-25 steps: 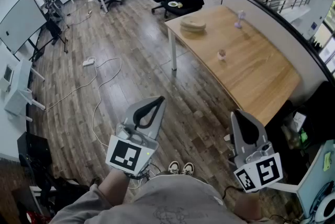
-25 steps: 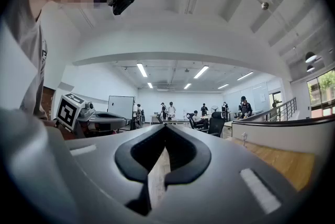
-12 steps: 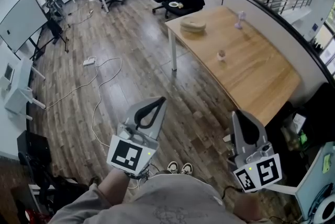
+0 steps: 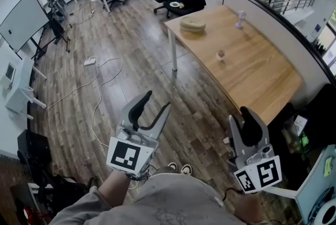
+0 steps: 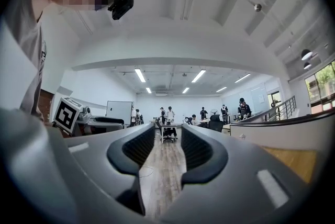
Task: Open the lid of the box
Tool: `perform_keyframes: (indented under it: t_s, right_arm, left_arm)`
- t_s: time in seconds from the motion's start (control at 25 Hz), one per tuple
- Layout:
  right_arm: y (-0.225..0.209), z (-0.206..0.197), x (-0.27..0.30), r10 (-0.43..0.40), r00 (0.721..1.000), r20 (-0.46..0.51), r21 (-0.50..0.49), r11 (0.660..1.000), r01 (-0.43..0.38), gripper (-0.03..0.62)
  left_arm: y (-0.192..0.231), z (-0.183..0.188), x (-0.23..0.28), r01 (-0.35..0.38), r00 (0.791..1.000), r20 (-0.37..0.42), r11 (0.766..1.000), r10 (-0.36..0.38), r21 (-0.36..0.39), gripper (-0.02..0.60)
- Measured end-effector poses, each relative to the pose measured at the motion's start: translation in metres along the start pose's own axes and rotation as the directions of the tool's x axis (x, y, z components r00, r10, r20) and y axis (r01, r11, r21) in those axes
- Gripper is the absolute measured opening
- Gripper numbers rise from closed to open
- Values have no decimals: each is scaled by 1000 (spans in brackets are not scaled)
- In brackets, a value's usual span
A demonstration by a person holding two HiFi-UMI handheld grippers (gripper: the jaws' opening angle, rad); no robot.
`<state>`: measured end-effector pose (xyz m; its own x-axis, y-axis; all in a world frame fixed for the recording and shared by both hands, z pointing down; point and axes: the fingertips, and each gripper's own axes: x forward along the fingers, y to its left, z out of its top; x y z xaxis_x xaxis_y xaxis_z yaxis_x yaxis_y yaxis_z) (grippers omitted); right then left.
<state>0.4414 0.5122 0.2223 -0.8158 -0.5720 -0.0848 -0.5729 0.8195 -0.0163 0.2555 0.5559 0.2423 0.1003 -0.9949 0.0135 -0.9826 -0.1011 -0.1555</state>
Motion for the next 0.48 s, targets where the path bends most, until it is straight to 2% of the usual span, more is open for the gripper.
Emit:
perform_keyframes:
  t_s: [0.04,0.16,0.48]
  right_arm:
    - [-3,-1,0,-8,1000,-4,-9,1000,8,166]
    - [-16,-3,-2,-41,999,-7,-29,999,41,216]
    - [-25,-8,4,-23,1000,-12,-26,999,23,224]
  left_arm:
    - [1,-2,0,-10,1000,-2,1000,10,-2,224]
    - [0,-6,2,-33,999,-14,999,33,15,230]
    - [10,-15,6,-77,996,-40,996,79,39,232]
